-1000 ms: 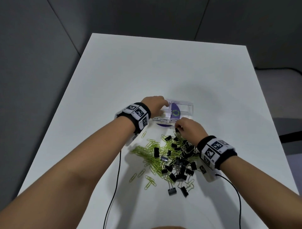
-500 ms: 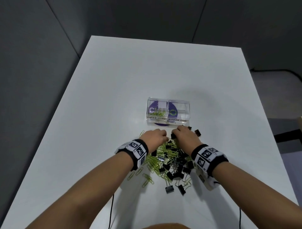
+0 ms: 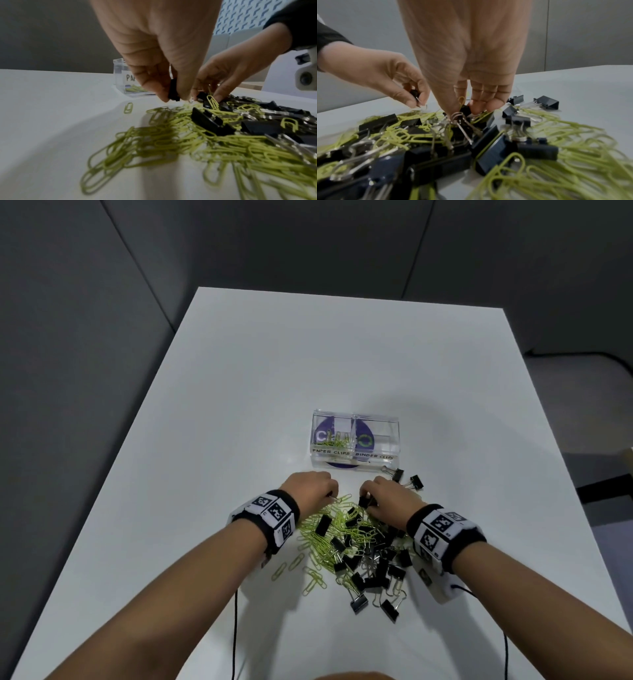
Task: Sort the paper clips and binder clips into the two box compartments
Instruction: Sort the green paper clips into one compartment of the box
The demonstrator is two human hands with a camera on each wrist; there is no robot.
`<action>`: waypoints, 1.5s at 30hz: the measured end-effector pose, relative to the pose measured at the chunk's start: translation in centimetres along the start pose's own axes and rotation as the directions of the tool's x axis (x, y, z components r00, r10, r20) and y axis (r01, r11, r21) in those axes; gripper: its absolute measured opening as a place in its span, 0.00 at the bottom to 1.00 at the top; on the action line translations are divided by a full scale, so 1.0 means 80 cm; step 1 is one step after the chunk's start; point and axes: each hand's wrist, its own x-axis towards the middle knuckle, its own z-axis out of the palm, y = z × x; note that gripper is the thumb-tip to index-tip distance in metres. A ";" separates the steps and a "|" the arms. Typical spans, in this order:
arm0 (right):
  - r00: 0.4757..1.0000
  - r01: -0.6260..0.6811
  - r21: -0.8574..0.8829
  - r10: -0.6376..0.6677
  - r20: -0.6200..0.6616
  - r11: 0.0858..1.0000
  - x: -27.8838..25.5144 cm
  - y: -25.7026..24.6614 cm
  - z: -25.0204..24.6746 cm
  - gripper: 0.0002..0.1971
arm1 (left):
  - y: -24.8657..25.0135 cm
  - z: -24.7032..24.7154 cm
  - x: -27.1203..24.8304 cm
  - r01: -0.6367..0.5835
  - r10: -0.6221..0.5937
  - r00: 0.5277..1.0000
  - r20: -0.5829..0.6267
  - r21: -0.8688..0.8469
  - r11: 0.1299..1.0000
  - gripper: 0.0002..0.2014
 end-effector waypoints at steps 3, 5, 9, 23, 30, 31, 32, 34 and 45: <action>1.000 -0.015 0.029 0.014 0.021 0.999 0.000 0.000 -0.002 0.15 | -0.008 -0.004 0.004 0.063 -0.067 0.989 -0.133 -0.031 0.998 0.13; 0.999 -0.020 0.065 0.018 0.030 0.998 0.000 0.001 -0.004 0.13 | -0.013 -0.006 0.010 0.119 -0.130 0.977 -0.171 -0.074 0.990 0.13; 1.000 -0.013 0.122 0.011 0.018 0.992 -0.003 0.004 -0.009 0.12 | -0.023 -0.001 0.014 0.158 -0.178 0.969 -0.169 -0.125 0.979 0.15; 0.985 -0.024 0.211 0.059 -0.164 0.977 -0.001 0.005 -0.006 0.10 | -0.031 0.035 -0.024 0.283 -0.324 0.943 -0.077 -0.326 0.902 0.16; 0.982 0.012 0.457 0.075 -0.172 0.889 -0.009 0.000 -0.018 0.07 | -0.009 0.035 -0.015 0.246 -0.262 0.965 -0.007 -0.318 0.916 0.12; 0.980 0.012 0.528 0.095 -0.176 0.849 -0.011 0.000 -0.020 0.09 | -0.008 0.035 -0.014 0.239 -0.251 0.968 0.001 -0.308 0.921 0.12; 0.978 0.015 0.581 0.110 -0.179 0.813 -0.014 0.001 -0.022 0.10 | -0.006 0.034 -0.014 0.235 -0.244 0.970 0.005 -0.299 0.925 0.13; 0.972 0.018 0.649 0.138 -0.189 0.761 -0.016 0.000 -0.026 0.10 | -0.005 0.033 -0.014 0.231 -0.241 0.971 0.001 -0.290 0.929 0.12; 0.993 -0.062 0.463 0.101 -0.059 0.884 0.001 -0.003 -0.012 0.15 | 0.010 0.030 -0.012 0.109 -0.095 0.993 0.068 -0.247 0.963 0.27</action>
